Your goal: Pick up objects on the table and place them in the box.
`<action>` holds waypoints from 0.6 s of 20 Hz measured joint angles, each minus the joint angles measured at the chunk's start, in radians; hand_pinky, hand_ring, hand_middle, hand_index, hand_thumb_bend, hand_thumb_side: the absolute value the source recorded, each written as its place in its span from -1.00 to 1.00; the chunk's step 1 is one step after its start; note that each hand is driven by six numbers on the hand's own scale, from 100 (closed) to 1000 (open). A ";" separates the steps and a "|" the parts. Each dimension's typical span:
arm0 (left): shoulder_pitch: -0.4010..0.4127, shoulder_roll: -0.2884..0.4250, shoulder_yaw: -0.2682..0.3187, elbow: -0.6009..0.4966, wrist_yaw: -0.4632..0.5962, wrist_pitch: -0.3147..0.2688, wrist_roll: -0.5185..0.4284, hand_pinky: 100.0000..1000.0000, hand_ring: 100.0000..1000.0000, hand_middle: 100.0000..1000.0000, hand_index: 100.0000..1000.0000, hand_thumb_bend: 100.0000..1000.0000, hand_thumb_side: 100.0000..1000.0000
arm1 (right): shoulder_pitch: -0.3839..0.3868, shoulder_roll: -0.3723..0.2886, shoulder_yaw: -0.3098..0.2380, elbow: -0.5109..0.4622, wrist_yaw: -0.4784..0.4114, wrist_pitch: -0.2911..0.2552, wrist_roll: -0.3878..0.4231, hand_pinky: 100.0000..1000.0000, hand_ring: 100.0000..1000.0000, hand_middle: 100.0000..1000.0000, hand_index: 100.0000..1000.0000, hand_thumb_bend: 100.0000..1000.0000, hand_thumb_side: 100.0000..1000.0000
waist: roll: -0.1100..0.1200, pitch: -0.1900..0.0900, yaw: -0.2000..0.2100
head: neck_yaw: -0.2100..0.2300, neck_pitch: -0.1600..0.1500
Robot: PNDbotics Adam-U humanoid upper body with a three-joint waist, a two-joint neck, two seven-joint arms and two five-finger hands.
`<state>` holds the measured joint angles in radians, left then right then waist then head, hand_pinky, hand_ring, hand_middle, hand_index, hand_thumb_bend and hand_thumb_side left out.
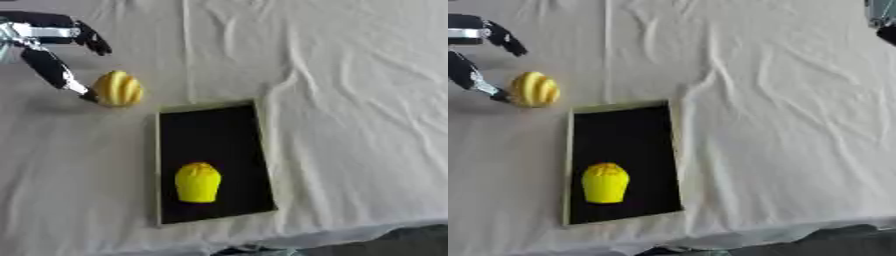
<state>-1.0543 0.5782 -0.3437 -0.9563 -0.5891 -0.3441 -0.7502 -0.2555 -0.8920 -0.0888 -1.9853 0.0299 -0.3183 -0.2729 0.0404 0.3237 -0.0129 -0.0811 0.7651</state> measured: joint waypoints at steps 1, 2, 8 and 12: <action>0.001 -0.003 -0.003 0.000 0.000 0.002 0.000 0.77 0.66 0.46 0.73 0.33 -0.32 | 0.000 0.000 0.000 0.000 -0.002 0.002 0.000 0.89 0.66 0.19 0.62 -1.00 -0.61 | 0.000 0.000 0.000 | 0.000 0.000; 0.002 -0.006 -0.004 0.000 -0.001 0.004 0.000 0.77 0.66 0.47 0.73 0.33 -0.33 | 0.000 0.001 0.000 0.000 -0.005 0.004 0.000 0.89 0.66 0.19 0.62 -1.00 -0.59 | 0.001 0.000 -0.001 | 0.000 0.000; 0.006 -0.018 -0.010 0.009 -0.026 0.010 0.007 0.78 0.66 0.50 0.76 0.31 -0.40 | 0.000 0.008 -0.003 0.000 -0.010 0.012 0.004 0.89 0.66 0.19 0.62 -1.00 -0.52 | 0.005 0.000 -0.007 | 0.000 0.000; 0.006 -0.035 -0.010 0.020 -0.055 0.016 0.033 0.77 0.65 0.49 0.75 0.16 -0.45 | 0.000 0.016 -0.003 0.000 -0.014 0.017 0.008 0.90 0.66 0.18 0.62 -1.00 -0.45 | 0.006 0.000 -0.011 | 0.001 0.000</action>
<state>-1.0483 0.5431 -0.3533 -0.9361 -0.6441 -0.3283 -0.7170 -0.2557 -0.8764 -0.0916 -1.9853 0.0161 -0.3016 -0.2649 0.0466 0.3237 -0.0242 -0.0806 0.7651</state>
